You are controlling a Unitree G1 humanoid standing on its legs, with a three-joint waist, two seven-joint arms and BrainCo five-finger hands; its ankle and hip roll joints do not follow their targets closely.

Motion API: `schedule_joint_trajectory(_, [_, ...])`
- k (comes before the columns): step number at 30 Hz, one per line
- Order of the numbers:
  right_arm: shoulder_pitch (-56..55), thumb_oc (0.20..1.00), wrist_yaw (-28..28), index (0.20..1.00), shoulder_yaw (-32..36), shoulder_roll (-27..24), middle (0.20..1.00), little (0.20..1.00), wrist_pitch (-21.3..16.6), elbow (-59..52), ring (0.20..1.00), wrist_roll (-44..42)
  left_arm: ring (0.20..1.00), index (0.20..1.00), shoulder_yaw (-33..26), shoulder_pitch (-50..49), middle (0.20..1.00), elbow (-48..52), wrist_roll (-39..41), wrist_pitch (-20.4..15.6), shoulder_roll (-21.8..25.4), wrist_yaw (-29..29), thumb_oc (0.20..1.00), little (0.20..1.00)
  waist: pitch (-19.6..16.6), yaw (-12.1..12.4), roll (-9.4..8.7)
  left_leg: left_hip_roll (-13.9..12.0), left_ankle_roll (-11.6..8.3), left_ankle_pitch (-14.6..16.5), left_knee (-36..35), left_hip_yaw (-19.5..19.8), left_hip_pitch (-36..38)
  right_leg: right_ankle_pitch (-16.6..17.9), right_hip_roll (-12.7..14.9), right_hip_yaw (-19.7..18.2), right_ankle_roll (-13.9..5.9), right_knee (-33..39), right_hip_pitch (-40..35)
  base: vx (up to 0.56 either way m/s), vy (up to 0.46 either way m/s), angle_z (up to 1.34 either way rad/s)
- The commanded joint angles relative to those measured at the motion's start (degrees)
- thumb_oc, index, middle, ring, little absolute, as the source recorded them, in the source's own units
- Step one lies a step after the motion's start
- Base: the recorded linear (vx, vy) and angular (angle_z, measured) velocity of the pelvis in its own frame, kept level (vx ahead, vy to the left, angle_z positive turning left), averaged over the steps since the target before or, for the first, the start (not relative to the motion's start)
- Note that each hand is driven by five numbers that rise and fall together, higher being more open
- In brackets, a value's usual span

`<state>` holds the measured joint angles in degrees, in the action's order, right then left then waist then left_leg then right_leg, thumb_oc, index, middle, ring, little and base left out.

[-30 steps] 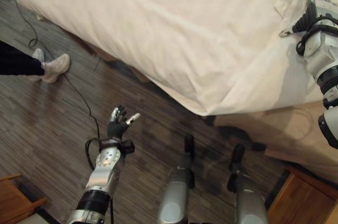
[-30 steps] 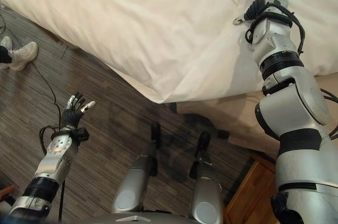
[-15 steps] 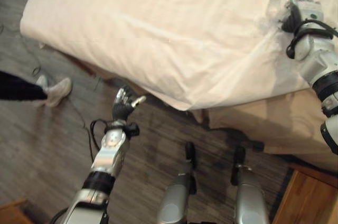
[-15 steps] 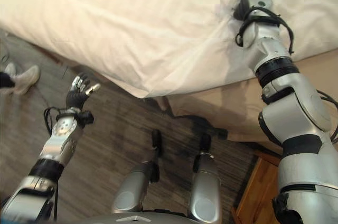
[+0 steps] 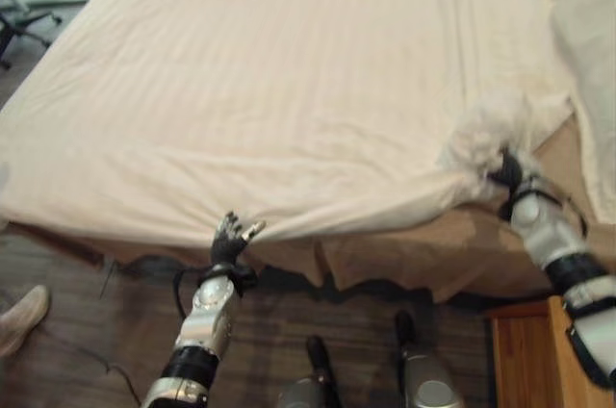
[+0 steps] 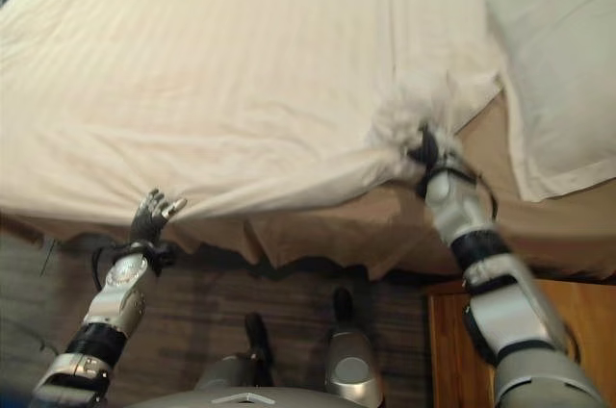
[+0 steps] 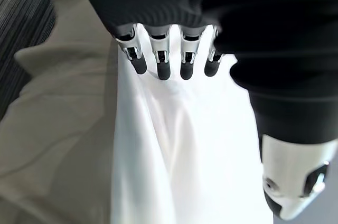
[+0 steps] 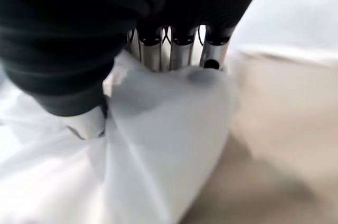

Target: Making the bed.

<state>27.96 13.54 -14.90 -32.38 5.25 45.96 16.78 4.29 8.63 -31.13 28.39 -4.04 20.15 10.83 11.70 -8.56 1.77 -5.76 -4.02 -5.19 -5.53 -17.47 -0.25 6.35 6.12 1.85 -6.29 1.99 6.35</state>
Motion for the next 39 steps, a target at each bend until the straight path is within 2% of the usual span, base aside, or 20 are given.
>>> schedule_joint_trajectory(1, [1.13, 0.2, 4.14, 0.2, 3.91, -5.02, 0.2, 0.2, 2.48, 4.94, 0.2, -3.49, 1.0, 1.0, 0.42, 0.06, 1.0, -0.61, -2.84, -0.09, 0.09, -1.08, 1.0, 1.0, -0.88, -1.54, -0.97, 1.27, -1.03, 4.5, 0.53, -0.69, 2.74, -0.03, 3.42, 1.31, -1.08, -0.57, 1.33, -0.01, 0.008, -0.17])
schedule_joint_trajectory(5, [-5.85, 0.2, 4.62, 0.2, 8.42, -5.03, 0.2, 0.2, 2.46, -0.31, 0.2, -3.7, 1.0, 1.0, -0.86, -2.58, 1.0, 0.22, -3.48, 0.27, -1.22, -1.04, 1.0, 1.0, -1.55, -2.95, -0.82, 1.32, -0.85, 4.99, 0.53, -1.92, 3.54, 0.44, 3.14, -0.19, -1.21, 0.4, 1.07, 0.0, 0.007, -0.19])
schedule_joint_trajectory(9, [-17.3, 0.2, 6.46, 0.2, 14.32, -2.27, 0.2, 0.2, 2.79, -8.65, 0.2, -0.52, 1.0, 1.0, -2.26, -5.55, 1.0, 1.32, -4.45, 0.96, -3.56, -0.53, 1.0, 1.0, -2.14, -5.01, -0.84, 0.88, -0.89, 5.13, 0.53, -3.77, 4.54, 1.24, 2.46, -1.83, -1.37, 1.41, 0.98, -0.01, -0.014, -0.15])
schedule_joint_trajectory(10, [-20.93, 1.0, 7.37, 1.0, 15.9, -0.48, 1.0, 1.0, 2.83, -9.21, 1.0, -0.44, 1.0, 1.0, -2.19, -6.13, 1.0, 1.3, -4.53, 1.02, -4.37, -0.1, 1.0, 1.0, -2.07, -5.88, -0.98, 0.64, -0.96, 5.41, 0.53, -4.38, 5.22, 1.28, 2.13, -2.36, -1.59, 1.7, 0.65, 0.0, -0.023, -0.31])
schedule_joint_trajectory(15, [-24.94, 1.0, 9.07, 1.0, 16.57, 2.4, 1.0, 1.0, 3.56, -5.5, 1.0, 0.03, 1.0, 1.0, -1.79, -6.34, 1.0, 1.29, -4.53, 1.11, -5.28, 0.53, 1.0, 1.0, -2.42, -6.54, -1.45, 0.28, -1.13, 5.21, 0.53, -5.34, 5.46, 1.69, 1.63, -3.1, -1.59, 1.87, 0.81, 0.0, -0.033, -0.22])
schedule_joint_trajectory(16, [-25.02, 1.0, 10.01, 1.0, 16.72, 6.55, 1.0, 1.0, 3.3, 7.31, 1.0, -7.01, 1.0, 1.0, -0.57, -5.91, 1.0, 1.09, -3.75, 1.16, -5.91, 0.7, 1.0, 1.0, -2.5, -6.56, -1.55, 0.06, -1.24, 5.4, 0.53, -5.32, 5.96, 1.44, 1.43, -2.96, -1.71, 2.09, 0.26, 0.0, -0.039, -0.05])
schedule_joint_trajectory(17, [-24.87, 1.0, 10.06, 1.0, 16.64, 6.58, 1.0, 1.0, 3.19, 7.47, 1.0, -7.08, 1.0, 1.0, -0.62, -5.87, 1.0, 1.08, -3.74, 1.15, -5.87, 0.7, 1.0, 1.0, -2.55, -6.52, -1.61, 0.06, -1.26, 5.2, 0.53, -5.39, 5.78, 1.65, 1.41, -3.04, -1.62, 2.14, 0.46, 0.0, -0.054, -0.05])
schedule_joint_trajectory(19, [-24.69, 1.0, 9.73, 1.0, 16.46, 8.11, 1.0, 1.0, 2.87, 16.63, 1.0, -11.93, 1.0, 1.0, 0.4, -5.17, 1.0, 0.63, -2.92, 1.2, -6.17, 0.7, 1.0, 1.0, -2.65, -6.5, -1.71, -0.11, -1.36, 5.13, 0.53, -5.51, 5.77, 1.57, 1.35, -3.02, -1.62, 2.18, 0.43, -0.01, -0.028, -0.04])
schedule_joint_trajectory(20, [-24.52, 1.0, 9.77, 1.0, 16.38, 8.1, 1.0, 1.0, 2.68, 16.93, 1.0, -12.03, 1.0, 1.0, 0.39, -5.13, 1.0, 0.59, -2.9, 1.18, -6.16, 0.7, 1.0, 1.0, -2.65, -6.5, -1.72, -0.11, -1.37, 5.13, 0.53, -5.53, 5.77, 1.57, 1.35, -3.03, -1.62, 2.18, 0.45, 0.0, -0.035, -0.1])
schedule_joint_trajectory(21, [-24.53, 1.0, 8.78, 1.0, 16.54, 8.44, 1.0, 1.0, 2.97, 24.03, 1.0, -14.5, 1.0, 1.0, 1.03, -4.75, 1.0, 0.01, -2.16, 1.38, -6.11, 0.54, 1.0, 1.0, -2.59, -6.59, -1.82, -0.25, -1.49, 5.19, 0.53, -5.73, 6.0, 1.38, 1.21, -3.03, -1.6, 2.23, 0.21, 0.0, -0.025, -0.14])
schedule_joint_trajectory(25, [-25.32, 1.0, 7.73, 1.0, 17.94, 6.4, 1.0, 1.0, 3.43, 30.73, 1.0, -17.06, 1.0, 1.0, 1.52, -5.53, 1.0, 0.95, -0.7, 1.09, -5.6, -0.1, 1.0, 1.0, -2.33, -6.2, -2.15, -0.57, -1.67, 5.29, 0.53, -5.88, 6.52, 1.27, 1.15, -3.01, -1.71, 2.41, -0.29, 0.01, -0.031, -0.09])
schedule_joint_trajectory(29, [-25.28, 1.0, 8.03, 1.0, 18.18, 4.48, 1.0, 1.0, 2.81, 29.09, 1.0, -17.05, 1.0, 1.0, 1.34, -6.42, 1.0, 2.19, 0.7, 0.9, -5.38, -0.59, 1.0, 1.0, -2.2, -5.94, -2.64, -0.84, -1.81, 5.23, 0.53, -6.07, 6.72, 1.34, 1.0, -3.04, -1.84, 2.48, -0.45, 0.0, -0.023, -0.18])
schedule_joint_trajectory(30, [-24.38, 1.0, 8.15, 1.0, 17.32, 3.33, 1.0, 1.0, 2.09, 25.71, 1.0, -16.27, 1.0, 1.0, 1.37, -6.35, 1.0, 2.46, 0.83, 0.79, -5.34, -0.65, 1.0, 1.0, -2.28, -5.88, -3.14, -1.02, -1.89, 5.12, 0.53, -6.15, 6.75, 1.4, 0.9, -3.03, -1.84, 2.46, -0.48, -0.01, -0.026, -0.1])
schedule_joint_trajectory(31, [-23.97, 0.856, 7.83, 0.856, 16.82, 2.29, 0.856, 0.856, 1.68, 22.69, 0.856, -15.97, 1.0, 1.0, 1.21, -6.43, 1.0, 2.74, 0.48, 0.75, -5.21, -0.6, 1.0, 1.0, -2.31, -5.82, -3.46, -1.12, -1.94, 5.12, 0.53, -6.16, 6.81, 1.41, 0.81, -3.03, -1.84, 2.46, -0.55, 0.01, -0.033, -0.07])
schedule_joint_trajectory(32, [-23.91, 0.209, 7.61, 0.209, 16.77, 0.76, 0.209, 0.209, 0.6, 15.7, 0.209, -16.34, 1.0, 1.0, 0.97, -6.61, 1.0, 3.38, 0.14, 0.75, -5.08, -0.59, 1.0, 1.0, -2.29, -6.02, -3.88, -1.25, -1.96, 5.24, 0.53, -6.19, 7.09, 1.23, 0.68, -2.98, -1.9, 2.37, -0.82, 0.0, -0.027, -0.09])
schedule_joint_trajectory(33, [-24.73, 0.2, 8.04, 0.2, 17.84, -0.65, 0.2, 0.2, -0.61, 6.72, 0.2, -16.8, 1.0, 1.0, 0.72, -6.85, 1.0, 4.08, -0.33, 0.67, -5.16, -0.35, 1.0, 1.0, -2.47, -6.19, -4.27, -1.37, -2.02, 5.04, 0.53, -6.36, 7.0, 1.46, 0.53, -3.15, -1.87, 2.38, -0.63, 0.0, -0.018, -0.04])
schedule_joint_trajectory(35, [-24.78, 0.2, 8.04, 0.2, 17.87, -0.64, 0.2, 0.2, -0.58, 6.67, 0.2, -16.79, 1.0, 1.0, 0.75, -6.86, 1.0, 4.08, -0.33, 0.67, -5.16, -0.34, 1.0, 1.0, -2.57, -6.14, -4.26, -1.37, -2.03, 5.02, 0.53, -6.4, 6.9, 1.48, 0.53, -3.19, -1.86, 2.37, -0.51, 0.0, 0.0, 0.0])
schedule_joint_trajectory(36, [-23.22, 0.2, 12.97, 0.2, 23.98, -2.17, 0.2, 0.2, -6.99, -15.86, 0.2, -20.7, 1.0, 1.0, -0.88, -6.8, 1.0, 3.8, -0.3, 0.55, -6.05, 0.31, 1.0, 1.0, -2.84, -7.05, -4.54, -1.54, -1.8, 5.58, 0.53, -6.71, 7.67, 1.27, 0.35, -3.43, -2.13, 2.15, -1.01, 0.0, 0.0, 0.0])
schedule_joint_trajectory(37, [-23.66, 0.2, 12.94, 0.2, 24.33, -1.99, 0.2, 0.2, -6.6, -16.52, 0.2, -20.57, 1.0, 1.0, -0.75, -6.75, 1.0, 3.77, -0.32, 0.56, -6.01, 0.32, 1.0, 1.0, -2.91, -6.84, -4.62, -1.57, -1.84, 5.29, 0.53, -6.79, 7.5, 1.56, 0.31, -3.52, -2.01, 2.23, -0.83, 0.03, 0.015, 0.02])
schedule_joint_trajectory(39, [-20.55, 0.2, 13.7, 0.2, 27.23, 0.69, 0.2, 0.2, -11.57, -24.72, 0.2, -26.55, 1.0, 1.0, -0.12, -6.85, 1.0, 2.93, -0.56, 0.71, -6.51, 0.38, 1.0, 1.0, -3.38, -6.19, -4.26, -1.56, -1.73, 5.28, 0.53, -6.53, 7.53, 1.47, 0.25, -3.32, -2.09, 2.23, -0.96, 0.01, 0.001, -0.15])
